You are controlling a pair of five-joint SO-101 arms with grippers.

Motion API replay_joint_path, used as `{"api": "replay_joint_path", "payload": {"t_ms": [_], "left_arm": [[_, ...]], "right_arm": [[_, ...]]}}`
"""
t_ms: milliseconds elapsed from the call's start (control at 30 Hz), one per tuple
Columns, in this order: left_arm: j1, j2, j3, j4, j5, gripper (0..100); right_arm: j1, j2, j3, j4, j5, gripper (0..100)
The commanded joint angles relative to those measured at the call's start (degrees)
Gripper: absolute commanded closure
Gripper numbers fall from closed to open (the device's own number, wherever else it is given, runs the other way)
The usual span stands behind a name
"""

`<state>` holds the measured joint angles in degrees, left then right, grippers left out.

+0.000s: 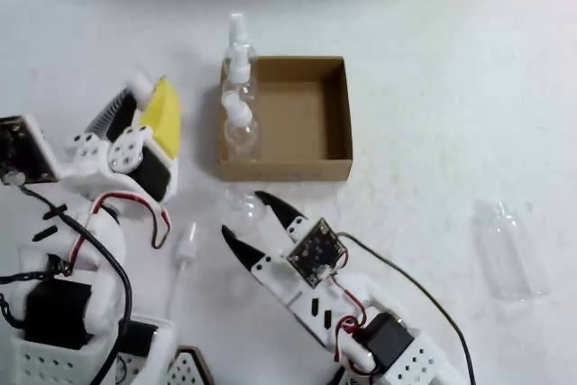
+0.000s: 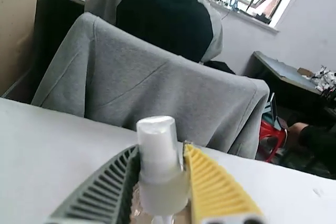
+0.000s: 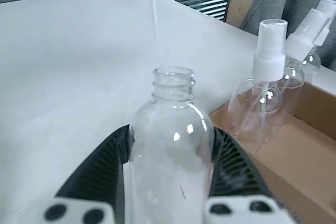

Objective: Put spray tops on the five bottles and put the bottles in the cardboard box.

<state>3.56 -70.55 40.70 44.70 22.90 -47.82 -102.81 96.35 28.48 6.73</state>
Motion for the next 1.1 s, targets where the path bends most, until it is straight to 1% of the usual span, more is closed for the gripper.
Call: {"api": "replay_joint_path", "payload": {"t_ms": [0, 167, 300, 367, 500, 600, 667, 833, 1067], "left_arm": [[0.3, -0.2, -3.5, -4.3, -0.6, 98], [0.3, -0.2, -2.4, -4.9, -0.9, 98], [0.3, -0.5, 4.1, -9.1, -5.8, 98], [0.6, -0.6, 6.6, -10.0, -5.8, 98], [0.7, -0.8, 6.8, -7.7, -5.8, 98], [1.0, -3.5, 6.9, -6.6, -5.8, 98], [2.4, -6.0, 6.8, -5.3, -5.8, 98], [3.4, -12.7, 6.8, -5.4, -5.8, 98], [3.6, -13.1, 8.1, -5.1, -5.8, 98]], "right_arm": [[0.3, -0.4, 0.5, 0.0, 0.6, 98.4], [0.3, -0.4, 0.5, 0.0, 0.6, 98.4], [0.3, -0.4, 0.5, 0.0, 0.6, 98.4], [0.3, -0.4, 0.5, 0.0, 0.6, 98.4], [0.3, -0.4, 0.5, 0.0, 0.6, 98.4], [0.3, -0.4, 0.5, 0.0, 0.5, 98.4], [0.3, -0.4, 0.5, 0.0, 0.5, 98.4], [0.3, -0.3, 0.5, 0.0, 0.5, 98.4], [0.3, -0.3, 0.5, 0.0, 0.5, 98.4]]}}
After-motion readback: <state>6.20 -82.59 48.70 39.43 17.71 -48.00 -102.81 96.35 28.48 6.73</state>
